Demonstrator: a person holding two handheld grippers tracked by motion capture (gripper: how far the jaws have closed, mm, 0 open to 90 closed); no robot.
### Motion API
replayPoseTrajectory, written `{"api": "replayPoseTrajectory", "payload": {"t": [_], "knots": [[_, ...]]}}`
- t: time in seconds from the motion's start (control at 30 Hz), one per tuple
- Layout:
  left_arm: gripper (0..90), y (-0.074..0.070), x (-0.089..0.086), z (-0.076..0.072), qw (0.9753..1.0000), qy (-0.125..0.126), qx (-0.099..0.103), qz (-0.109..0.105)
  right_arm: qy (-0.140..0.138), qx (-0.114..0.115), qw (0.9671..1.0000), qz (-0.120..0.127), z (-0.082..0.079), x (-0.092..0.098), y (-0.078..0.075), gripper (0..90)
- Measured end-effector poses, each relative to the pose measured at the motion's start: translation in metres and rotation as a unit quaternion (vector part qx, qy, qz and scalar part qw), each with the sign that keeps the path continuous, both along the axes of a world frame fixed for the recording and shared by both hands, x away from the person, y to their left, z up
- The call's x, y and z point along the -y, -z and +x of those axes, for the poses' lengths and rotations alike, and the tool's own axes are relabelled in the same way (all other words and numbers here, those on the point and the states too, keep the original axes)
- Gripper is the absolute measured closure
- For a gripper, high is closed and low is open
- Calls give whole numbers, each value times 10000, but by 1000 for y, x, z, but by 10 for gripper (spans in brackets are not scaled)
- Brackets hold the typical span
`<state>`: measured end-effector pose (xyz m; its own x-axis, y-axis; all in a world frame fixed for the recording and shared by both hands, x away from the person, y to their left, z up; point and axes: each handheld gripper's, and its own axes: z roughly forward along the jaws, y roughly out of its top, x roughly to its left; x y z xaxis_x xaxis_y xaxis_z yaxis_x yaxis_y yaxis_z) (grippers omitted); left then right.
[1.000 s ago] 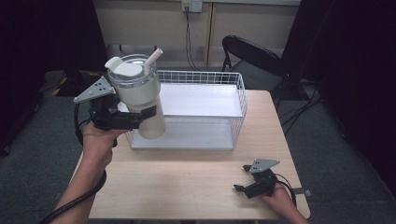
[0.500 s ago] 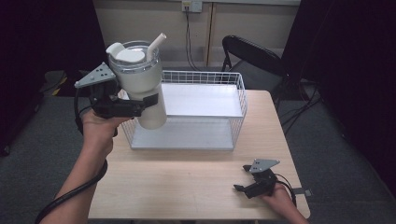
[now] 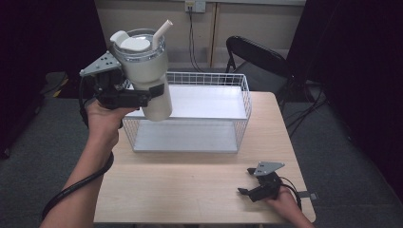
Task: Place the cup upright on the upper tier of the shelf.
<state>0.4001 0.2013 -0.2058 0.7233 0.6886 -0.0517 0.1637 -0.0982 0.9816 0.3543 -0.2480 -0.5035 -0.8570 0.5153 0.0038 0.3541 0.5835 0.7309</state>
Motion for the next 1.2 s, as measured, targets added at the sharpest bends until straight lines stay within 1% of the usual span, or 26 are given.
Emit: {"api": "replayPoseTrajectory", "payload": {"t": [0.17, 0.27, 0.43, 0.63, 0.77, 0.93, 1.0, 1.2], "knots": [[105, -2, 2, 6, 10000, -4, -12, 48, 0, 0, 10000, 1, 0, 0, 0, 122], [105, -2, 3, 9, 10000, -37, 17, 30, 0, 4, 10000, 1, 0, 0, 0, 122], [105, -2, 4, 17, 10000, -93, 4, -12, 0, 0, 10000, 0, 0, 0, 0, 122], [105, -3, 7, 25, 9999, -132, 21, 52, -1, 3, 10000, 1, 0, 0, 0, 122], [105, -3, 9, 30, 9999, -147, 10, 45, 0, -1, 10000, 3, 0, 0, 0, 122], [105, -2, 13, 37, 9999, -158, -4, 28, 0, 3, 10000, 2, 0, 0, 0, 122], [105, -1, 14, 39, 9998, -163, 2, 61, 0, 3, 10000, 3, 0, 0, 0, 122], [105, 2, 17, 47, 9998, -196, 15, 64, -7, 7, 10000, 3, 0, 0, 0, 122]]}}
